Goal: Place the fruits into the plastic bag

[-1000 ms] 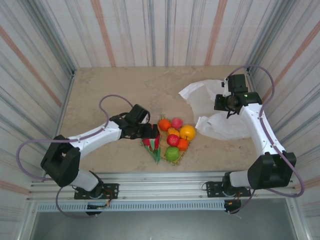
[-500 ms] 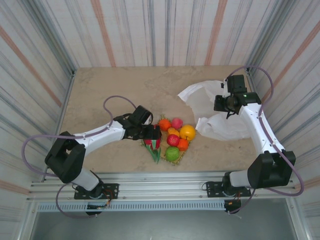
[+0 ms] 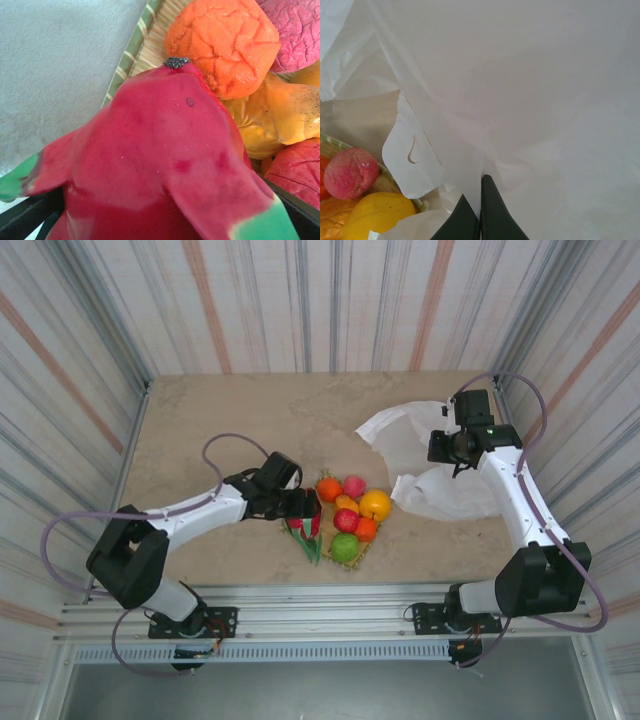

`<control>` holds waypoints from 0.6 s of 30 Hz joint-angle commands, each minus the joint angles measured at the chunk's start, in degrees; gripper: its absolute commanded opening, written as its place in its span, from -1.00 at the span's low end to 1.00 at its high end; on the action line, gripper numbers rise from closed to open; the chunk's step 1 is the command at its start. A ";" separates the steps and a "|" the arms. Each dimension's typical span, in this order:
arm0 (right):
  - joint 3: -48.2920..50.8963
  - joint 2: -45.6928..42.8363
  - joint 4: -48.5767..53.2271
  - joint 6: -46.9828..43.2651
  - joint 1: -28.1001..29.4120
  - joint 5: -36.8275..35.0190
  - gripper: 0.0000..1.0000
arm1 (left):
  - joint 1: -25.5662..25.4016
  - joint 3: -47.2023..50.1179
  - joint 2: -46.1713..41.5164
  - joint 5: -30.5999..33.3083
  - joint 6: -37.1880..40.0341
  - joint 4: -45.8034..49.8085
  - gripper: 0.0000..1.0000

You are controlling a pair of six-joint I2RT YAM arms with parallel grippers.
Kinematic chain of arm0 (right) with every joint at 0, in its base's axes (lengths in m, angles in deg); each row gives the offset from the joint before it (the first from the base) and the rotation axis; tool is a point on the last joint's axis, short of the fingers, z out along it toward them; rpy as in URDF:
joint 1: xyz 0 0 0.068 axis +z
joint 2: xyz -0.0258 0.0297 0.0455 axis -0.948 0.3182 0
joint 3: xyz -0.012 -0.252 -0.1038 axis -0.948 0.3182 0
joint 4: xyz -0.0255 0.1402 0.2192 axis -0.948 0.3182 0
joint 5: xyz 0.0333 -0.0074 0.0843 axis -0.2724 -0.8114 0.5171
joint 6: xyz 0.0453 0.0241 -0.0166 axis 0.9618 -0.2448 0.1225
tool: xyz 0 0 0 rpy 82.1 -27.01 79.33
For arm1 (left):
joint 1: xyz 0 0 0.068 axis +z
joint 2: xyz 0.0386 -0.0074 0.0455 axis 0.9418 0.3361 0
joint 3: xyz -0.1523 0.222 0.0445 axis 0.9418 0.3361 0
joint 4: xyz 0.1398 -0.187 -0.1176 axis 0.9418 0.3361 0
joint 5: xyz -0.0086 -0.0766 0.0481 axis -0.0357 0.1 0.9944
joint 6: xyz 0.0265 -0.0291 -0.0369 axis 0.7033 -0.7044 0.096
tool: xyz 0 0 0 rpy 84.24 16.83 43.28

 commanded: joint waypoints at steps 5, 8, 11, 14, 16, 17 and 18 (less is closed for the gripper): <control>0.09 -0.25 0.34 0.33 0.50 -0.14 -1.00 | 1.60 2.16 -6.46 1.12 -1.67 1.97 0.60; -0.36 -0.56 0.51 0.50 0.50 0.10 -1.00 | 1.68 1.42 -10.03 1.71 -1.52 2.34 0.60; -1.17 -0.56 1.12 0.68 0.54 0.21 -1.00 | 1.60 -0.87 -12.99 1.11 -0.78 1.82 0.59; -1.94 -0.86 1.50 0.85 0.59 0.27 -1.00 | 0.84 -4.76 -13.03 -0.23 0.20 -1.12 0.56; -2.56 -0.87 1.74 1.03 0.59 0.26 -1.00 | -0.49 -8.97 -10.66 -1.43 0.98 -3.46 0.55; -2.81 -0.89 1.96 1.03 0.57 0.22 -1.00 | -1.28 -11.05 -8.83 -2.13 1.40 -4.54 0.54; -3.21 -0.78 2.23 0.99 0.57 0.04 -1.00 | -2.17 -13.98 -6.42 -3.21 1.80 -5.22 0.53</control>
